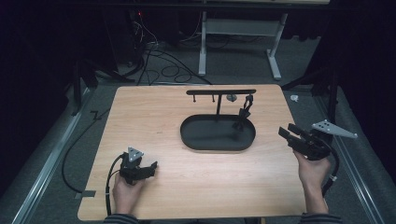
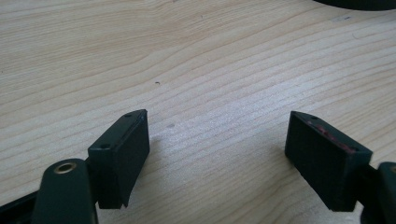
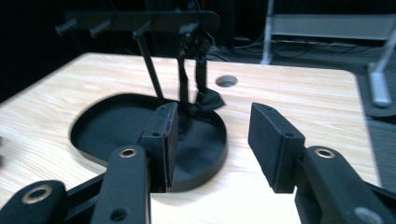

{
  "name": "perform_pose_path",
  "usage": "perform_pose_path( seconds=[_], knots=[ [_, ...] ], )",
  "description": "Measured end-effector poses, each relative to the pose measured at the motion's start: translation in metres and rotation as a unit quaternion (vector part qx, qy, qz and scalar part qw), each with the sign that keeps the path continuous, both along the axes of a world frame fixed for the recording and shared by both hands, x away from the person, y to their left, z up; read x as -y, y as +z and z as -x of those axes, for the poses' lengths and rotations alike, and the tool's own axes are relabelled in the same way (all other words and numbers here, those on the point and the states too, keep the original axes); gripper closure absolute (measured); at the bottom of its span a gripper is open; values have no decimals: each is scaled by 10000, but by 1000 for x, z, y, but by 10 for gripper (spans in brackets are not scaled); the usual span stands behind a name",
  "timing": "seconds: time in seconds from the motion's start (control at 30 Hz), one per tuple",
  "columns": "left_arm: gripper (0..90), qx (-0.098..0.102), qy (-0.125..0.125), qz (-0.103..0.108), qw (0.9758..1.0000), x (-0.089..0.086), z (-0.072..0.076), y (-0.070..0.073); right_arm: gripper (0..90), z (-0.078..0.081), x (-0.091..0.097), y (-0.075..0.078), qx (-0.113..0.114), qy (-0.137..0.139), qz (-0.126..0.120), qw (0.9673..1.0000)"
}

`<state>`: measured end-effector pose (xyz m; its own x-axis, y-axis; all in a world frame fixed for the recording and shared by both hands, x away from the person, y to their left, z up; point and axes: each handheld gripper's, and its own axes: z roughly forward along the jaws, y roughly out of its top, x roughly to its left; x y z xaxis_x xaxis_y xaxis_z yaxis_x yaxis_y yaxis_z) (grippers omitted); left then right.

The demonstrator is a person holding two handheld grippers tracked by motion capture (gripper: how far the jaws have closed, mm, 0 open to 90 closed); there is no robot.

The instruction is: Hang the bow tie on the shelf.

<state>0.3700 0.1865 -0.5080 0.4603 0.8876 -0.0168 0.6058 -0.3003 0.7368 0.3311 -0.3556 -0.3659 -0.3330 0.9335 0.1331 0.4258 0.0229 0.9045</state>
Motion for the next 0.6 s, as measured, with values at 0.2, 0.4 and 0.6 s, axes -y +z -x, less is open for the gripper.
perform_pose_path(
  seconds=[0.2,0.4,0.6],
  knots=[
    [224,-1,0,1,10000,0,0,0,543,5,-7,-5,-51,53,160,9998],
    [225,0,0,2,10000,0,0,0,543,8,-13,-9,-73,142,122,9998],
    [225,-1,0,2,10000,0,0,0,541,12,-23,-15,-108,226,301,9992]
  ],
)
